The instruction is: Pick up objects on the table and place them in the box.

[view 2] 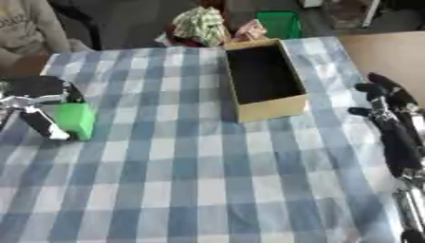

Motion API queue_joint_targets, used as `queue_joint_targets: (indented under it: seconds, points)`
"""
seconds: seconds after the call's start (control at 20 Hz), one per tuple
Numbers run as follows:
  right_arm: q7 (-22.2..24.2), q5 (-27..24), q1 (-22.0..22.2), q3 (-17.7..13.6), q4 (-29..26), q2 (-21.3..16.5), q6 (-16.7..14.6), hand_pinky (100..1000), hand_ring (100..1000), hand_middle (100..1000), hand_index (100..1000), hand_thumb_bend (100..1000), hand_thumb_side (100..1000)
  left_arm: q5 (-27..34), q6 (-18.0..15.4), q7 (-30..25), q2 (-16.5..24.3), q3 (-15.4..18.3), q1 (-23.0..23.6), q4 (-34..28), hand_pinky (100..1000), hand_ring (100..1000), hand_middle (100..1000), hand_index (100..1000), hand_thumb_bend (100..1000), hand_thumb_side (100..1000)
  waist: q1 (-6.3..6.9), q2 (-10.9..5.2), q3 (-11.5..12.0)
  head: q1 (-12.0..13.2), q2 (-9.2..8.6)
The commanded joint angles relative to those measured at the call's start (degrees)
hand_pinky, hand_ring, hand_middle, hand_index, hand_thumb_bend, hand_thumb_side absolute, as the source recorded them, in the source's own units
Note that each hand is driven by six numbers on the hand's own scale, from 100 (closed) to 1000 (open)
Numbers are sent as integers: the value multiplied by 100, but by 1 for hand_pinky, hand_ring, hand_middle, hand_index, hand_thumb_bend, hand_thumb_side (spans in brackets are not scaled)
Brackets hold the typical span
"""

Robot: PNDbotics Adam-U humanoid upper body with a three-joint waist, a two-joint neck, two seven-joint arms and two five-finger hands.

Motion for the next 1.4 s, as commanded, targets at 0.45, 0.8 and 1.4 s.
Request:
queue_joint_targets:
  seconds: [0.45,0.8,1.4]
  points:
    - [171,1,-106,147,-47,-24,17,696,1000,737,878,100,604,1094,83,45,-169,-14,-976,-613,684,564,389,712,368,321,41,-126,-170,148,-50]
    - [419,-18,-292,395,-53,44,66,696,1000,737,878,100,617,1351,300,603,-648,-96,-1506,-735,679,565,380,711,317,261,142,-14,-550,324,-262]
    - [984,-48,-827,873,-225,119,101,699,1000,737,877,100,614,713,641,2009,-959,46,-1723,-391,675,568,394,716,256,221,598,359,-1723,665,-845]
